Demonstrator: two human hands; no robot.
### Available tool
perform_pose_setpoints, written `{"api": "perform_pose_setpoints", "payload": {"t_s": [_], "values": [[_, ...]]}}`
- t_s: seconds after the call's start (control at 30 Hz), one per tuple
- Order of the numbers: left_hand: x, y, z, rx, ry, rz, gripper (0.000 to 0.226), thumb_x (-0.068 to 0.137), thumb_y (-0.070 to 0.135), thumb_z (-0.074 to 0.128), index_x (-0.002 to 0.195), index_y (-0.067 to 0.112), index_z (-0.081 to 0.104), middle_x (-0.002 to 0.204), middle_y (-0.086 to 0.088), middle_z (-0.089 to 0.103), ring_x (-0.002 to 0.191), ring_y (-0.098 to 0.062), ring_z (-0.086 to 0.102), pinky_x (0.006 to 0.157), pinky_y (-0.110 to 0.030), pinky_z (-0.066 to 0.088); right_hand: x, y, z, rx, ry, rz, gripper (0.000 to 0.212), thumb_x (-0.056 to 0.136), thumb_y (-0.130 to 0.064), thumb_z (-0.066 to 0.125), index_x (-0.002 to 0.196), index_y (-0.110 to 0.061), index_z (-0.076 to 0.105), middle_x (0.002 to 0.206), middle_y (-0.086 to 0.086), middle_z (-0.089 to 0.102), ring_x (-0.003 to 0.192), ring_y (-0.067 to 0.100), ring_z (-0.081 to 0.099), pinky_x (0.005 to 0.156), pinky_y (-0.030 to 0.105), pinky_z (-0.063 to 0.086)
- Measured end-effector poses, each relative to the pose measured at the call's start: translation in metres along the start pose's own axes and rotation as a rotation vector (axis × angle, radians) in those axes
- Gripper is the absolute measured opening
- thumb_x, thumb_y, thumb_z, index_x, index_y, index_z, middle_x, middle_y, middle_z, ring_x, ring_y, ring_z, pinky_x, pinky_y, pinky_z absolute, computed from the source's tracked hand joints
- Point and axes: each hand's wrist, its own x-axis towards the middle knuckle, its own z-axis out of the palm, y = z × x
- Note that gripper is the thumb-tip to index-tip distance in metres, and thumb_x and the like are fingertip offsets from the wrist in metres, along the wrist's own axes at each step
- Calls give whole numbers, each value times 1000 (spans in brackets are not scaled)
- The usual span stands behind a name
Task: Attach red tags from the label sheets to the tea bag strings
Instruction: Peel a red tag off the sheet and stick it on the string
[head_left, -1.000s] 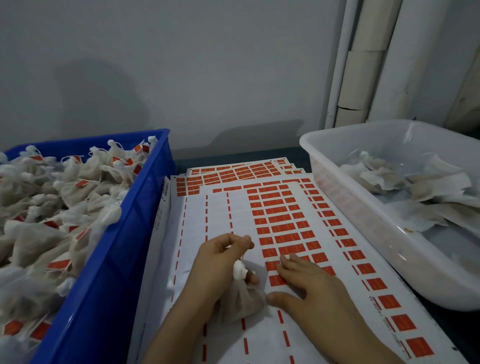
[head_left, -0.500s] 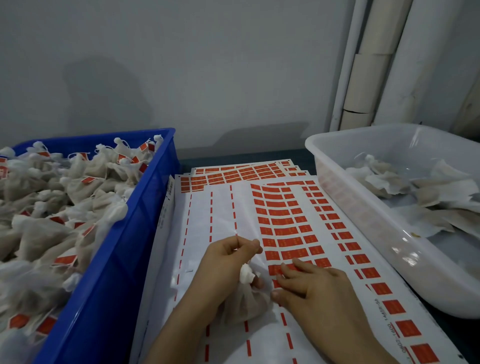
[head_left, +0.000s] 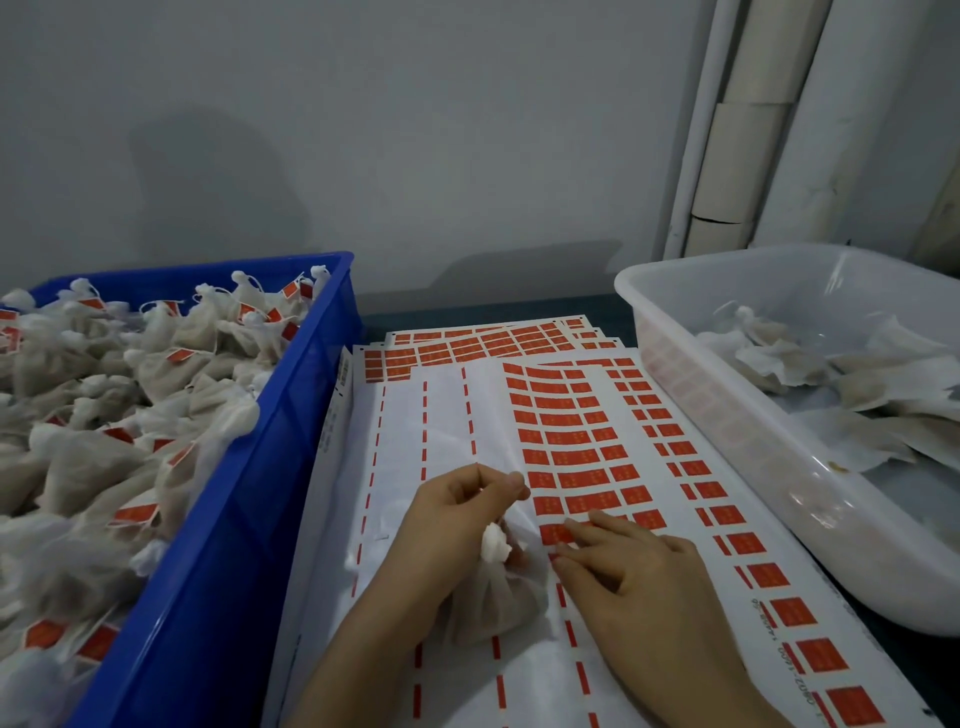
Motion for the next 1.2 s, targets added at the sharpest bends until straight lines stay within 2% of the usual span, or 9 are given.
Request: {"api": "perform_pose_setpoints", "payload": {"t_s": [0.07, 0.23, 0.4, 0.57, 0.73, 0.87, 0.93, 1.07, 1.2], "values": [[-1, 1, 0, -20, -16, 17, 18, 88, 32, 59, 86, 17, 68, 66, 4, 68, 60, -16, 67, 58, -19, 53, 1, 1, 1, -4, 29, 0, 36, 88, -55, 42, 119, -45, 56, 133, -28, 44, 128, -6, 34, 112, 26, 13], [-2, 3, 0, -108, 11, 81, 27, 74, 43, 61, 87, 22, 70, 76, 10, 71, 67, -11, 68, 58, -16, 51, 3, 3, 0, 89, 49, 2, 28, 86, -46, 53, 110, -36, 64, 128, -19, 54, 112, -1, 50, 108, 24, 32], [-1, 6, -4, -242, 56, 66, 22, 65, 40, 66, 80, 28, 75, 79, 8, 73, 68, -8, 68, 57, -16, 51, 4, 8, -8, 202, 143, 91, 17, 84, -38, 58, 101, -34, 59, 114, -11, 56, 87, -1, 44, 83, 9, 29], [0, 7, -7, -362, 64, 22, 26, 64, 37, 68, 85, 24, 75, 84, 4, 73, 72, -12, 70, 60, -21, 54, 4, 4, -31, 453, 189, 133, 10, 70, -51, 48, 75, -43, 50, 81, -30, 52, 72, -7, 51, 65, 4, 30], [3, 6, -6, -408, 71, 14, 28, 65, 35, 68, 90, 22, 72, 85, 7, 74, 75, -10, 70, 62, -22, 55, 16, -9, -70, 598, 250, 79, 23, 64, -54, 48, 79, -39, 57, 83, -26, 61, 72, 0, 61, 57, 13, 44], [4, 5, -6, -434, 77, 4, 24, 71, 30, 69, 94, 21, 70, 85, 6, 74, 79, -13, 71, 65, -24, 56, 36, -31, -84, 664, 316, -31, 21, 64, -50, 55, 85, -46, 51, 85, -35, 53, 64, -9, 61, 44, 3, 42], [4, 4, -6, -437, 85, 9, 33, 65, 33, 70, 94, 18, 70, 86, 4, 74, 80, -15, 71, 67, -26, 57, 48, -38, -79, 733, 365, -44, 24, 65, -47, 58, 87, -43, 50, 90, -32, 55, 70, -5, 63, 48, 3, 45], [5, 1, -6, -399, 111, 24, 39, 59, 38, 68, 94, 20, 69, 88, 5, 74, 83, -14, 71, 76, -30, 58, 57, -41, -49, 872, 360, 15, 23, 65, -51, 55, 84, -38, 57, 87, -28, 62, 81, 5, 65, 65, 17, 53], [8, -2, -7, -375, 132, 47, 40, 59, 40, 70, 93, 20, 71, 90, 5, 74, 83, -14, 71, 77, -29, 58, 49, -36, -26, 976, 236, 10, 23, 61, -48, 55, 80, -36, 60, 75, -31, 65, 74, 1, 66, 54, 7, 46]]}}
